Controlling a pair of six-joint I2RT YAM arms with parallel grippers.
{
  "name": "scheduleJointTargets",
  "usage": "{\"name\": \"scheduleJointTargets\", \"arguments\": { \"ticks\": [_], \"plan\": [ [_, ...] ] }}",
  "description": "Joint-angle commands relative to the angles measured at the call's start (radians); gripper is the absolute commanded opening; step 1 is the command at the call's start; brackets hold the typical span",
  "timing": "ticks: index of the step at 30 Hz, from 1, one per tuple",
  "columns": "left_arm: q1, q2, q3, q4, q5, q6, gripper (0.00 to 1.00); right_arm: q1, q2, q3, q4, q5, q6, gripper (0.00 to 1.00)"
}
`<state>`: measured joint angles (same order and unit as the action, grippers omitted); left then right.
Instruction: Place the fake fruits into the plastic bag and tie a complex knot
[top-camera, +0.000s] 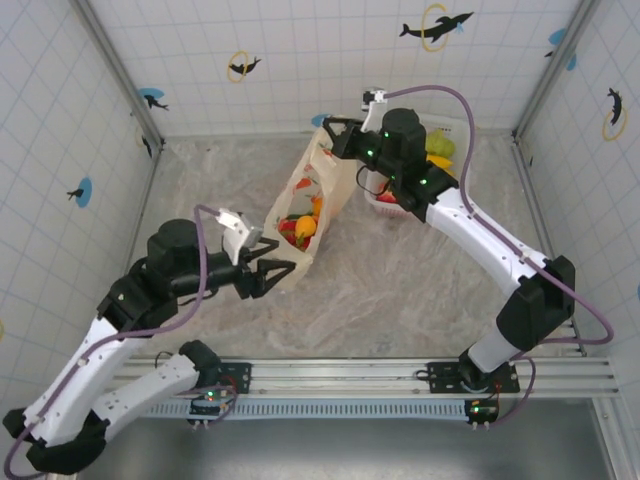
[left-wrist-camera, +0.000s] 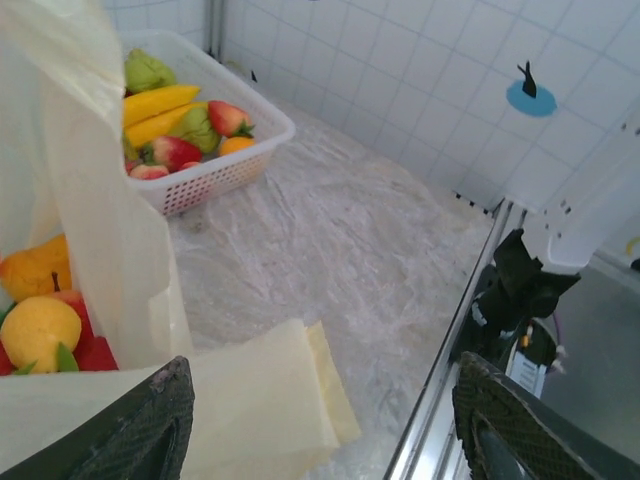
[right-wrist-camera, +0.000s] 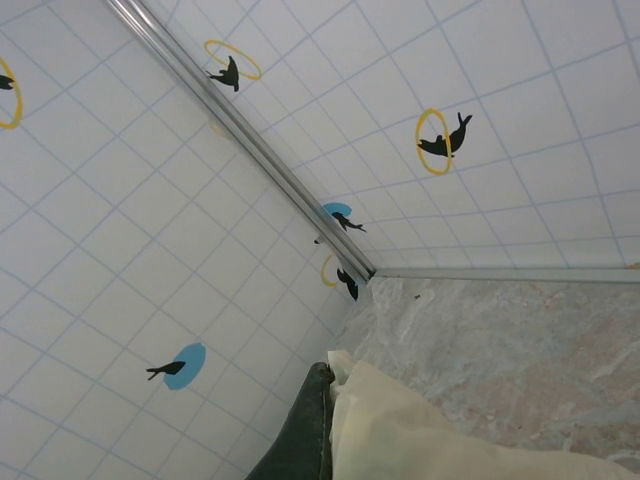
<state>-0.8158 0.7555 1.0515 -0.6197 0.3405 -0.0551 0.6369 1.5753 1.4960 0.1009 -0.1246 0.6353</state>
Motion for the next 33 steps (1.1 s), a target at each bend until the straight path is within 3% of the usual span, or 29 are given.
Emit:
{"name": "scheduleJointTargets", "arguments": {
  "ticks": [1, 4, 8, 13, 15, 18, 19, 27, 33],
  "plan": [
    [-0.108, 0.074, 0.025, -0.005, -0.223, 0.098, 0.71, -0.009, -0.01, 0.009, 0.029, 0.016, -0.009, 0.0],
    [-0.195, 0.146, 0.068, -0.076, -0.355, 0.139, 0.73, -0.014, -0.014, 0.0, 0.032, 0.011, -0.007, 0.0],
    [-0.218, 0.185, 0.081, -0.089, -0.454, 0.184, 0.73, -0.022, -0.013, -0.006, 0.041, -0.003, 0.0, 0.0],
    [-0.226, 0.245, 0.093, -0.093, -0.571, 0.186, 0.6, -0.029, -0.019, -0.021, 0.055, -0.016, 0.012, 0.0],
    [-0.226, 0.26, 0.108, -0.099, -0.584, 0.193, 0.45, -0.034, -0.025, -0.027, 0.06, -0.016, 0.018, 0.0],
    [-0.226, 0.266, 0.148, -0.111, -0.577, 0.203, 0.06, -0.041, -0.032, -0.027, 0.058, -0.029, 0.027, 0.0],
    [-0.227, 0.262, 0.164, -0.119, -0.572, 0.208, 0.0, -0.044, -0.034, -0.026, 0.053, -0.037, 0.029, 0.0],
    [-0.225, 0.171, 0.375, -0.102, -0.697, 0.335, 0.0, -0.095, -0.092, 0.012, -0.044, -0.14, 0.024, 0.0],
    [-0.21, 0.224, 0.603, -0.107, -0.759, 0.423, 0.0, -0.145, -0.173, 0.012, -0.112, -0.266, 0.094, 0.0]
  ]
}}
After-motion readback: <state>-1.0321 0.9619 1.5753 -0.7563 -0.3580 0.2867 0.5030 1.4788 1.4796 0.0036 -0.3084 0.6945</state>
